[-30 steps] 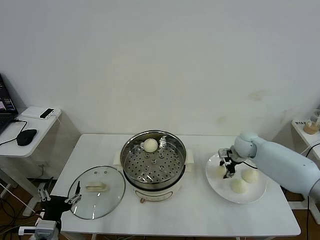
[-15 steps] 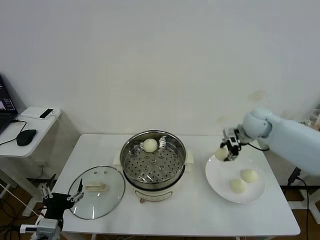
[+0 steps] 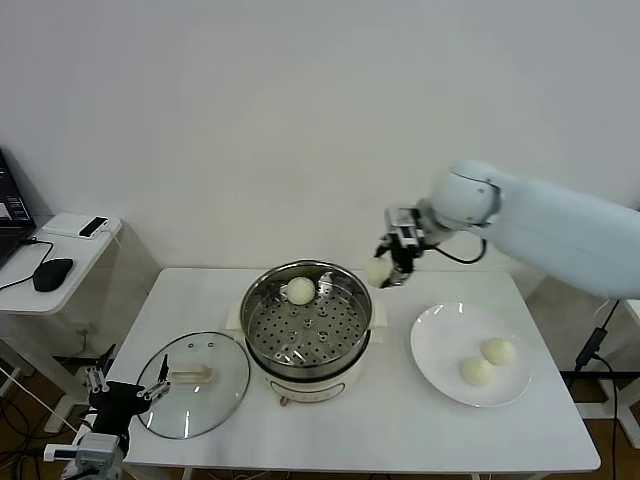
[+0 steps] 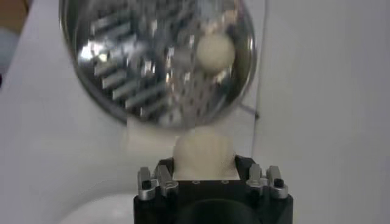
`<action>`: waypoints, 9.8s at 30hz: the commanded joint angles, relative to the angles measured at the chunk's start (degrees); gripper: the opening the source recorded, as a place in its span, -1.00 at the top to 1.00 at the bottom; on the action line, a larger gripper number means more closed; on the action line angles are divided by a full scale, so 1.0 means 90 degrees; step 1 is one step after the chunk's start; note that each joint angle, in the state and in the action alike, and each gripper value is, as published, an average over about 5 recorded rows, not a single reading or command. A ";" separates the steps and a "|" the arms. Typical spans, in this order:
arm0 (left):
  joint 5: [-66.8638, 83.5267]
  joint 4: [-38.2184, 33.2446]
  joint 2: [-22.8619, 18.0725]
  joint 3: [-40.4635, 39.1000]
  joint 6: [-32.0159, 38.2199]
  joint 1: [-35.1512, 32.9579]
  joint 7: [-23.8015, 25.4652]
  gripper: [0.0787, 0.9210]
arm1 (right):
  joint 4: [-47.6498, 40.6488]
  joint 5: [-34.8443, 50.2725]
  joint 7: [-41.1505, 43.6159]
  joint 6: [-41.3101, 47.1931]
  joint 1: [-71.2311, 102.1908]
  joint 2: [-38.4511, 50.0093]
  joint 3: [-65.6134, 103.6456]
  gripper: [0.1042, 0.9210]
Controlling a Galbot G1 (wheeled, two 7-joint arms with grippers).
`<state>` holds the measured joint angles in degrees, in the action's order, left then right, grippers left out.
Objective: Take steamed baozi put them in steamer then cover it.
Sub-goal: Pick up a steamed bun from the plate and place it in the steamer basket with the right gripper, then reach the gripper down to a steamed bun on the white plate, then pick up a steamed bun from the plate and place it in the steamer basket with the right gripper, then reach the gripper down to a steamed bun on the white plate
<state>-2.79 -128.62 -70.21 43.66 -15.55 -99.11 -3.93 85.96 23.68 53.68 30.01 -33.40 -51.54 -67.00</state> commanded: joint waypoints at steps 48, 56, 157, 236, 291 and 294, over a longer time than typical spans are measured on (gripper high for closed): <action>0.0046 -0.0179 -0.0100 0.0268 0.0001 -0.0058 0.0034 -0.77 | -0.0791 0.0434 0.0176 0.0668 0.0020 -0.1763 -0.0215 -0.76; 0.0037 -0.0191 -0.0031 0.0191 -0.0002 -0.0036 0.0038 -0.77 | 0.0222 -0.0051 0.0765 0.0133 -0.0581 0.0071 -0.0398 -0.76; -0.0136 -0.0214 -0.0108 0.0202 -0.0018 -0.0152 0.0082 -0.77 | -0.0042 -0.2565 0.1340 -0.1267 0.1787 0.2291 0.1798 -0.21; 0.0003 -0.0555 -0.0330 0.0651 -0.0055 -0.0371 0.0105 -0.77 | 0.0311 -0.2645 0.1168 -0.2787 0.0202 -0.0988 0.0240 -0.76; -0.0052 -0.0311 -0.0032 0.0323 -0.0102 -0.0154 0.0123 -0.77 | -0.2416 -0.5279 0.0996 -0.2674 0.5807 0.1679 0.5122 -0.76; -0.0060 -0.0304 -0.0049 0.0346 -0.0103 -0.0162 0.0124 -0.77 | -0.2607 -0.5325 0.0970 -0.2692 0.5743 0.1483 0.5073 -0.76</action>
<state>-3.30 -131.40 -70.57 46.66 -16.46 -100.54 -2.82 69.80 -20.94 62.94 7.01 16.04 -32.39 -23.80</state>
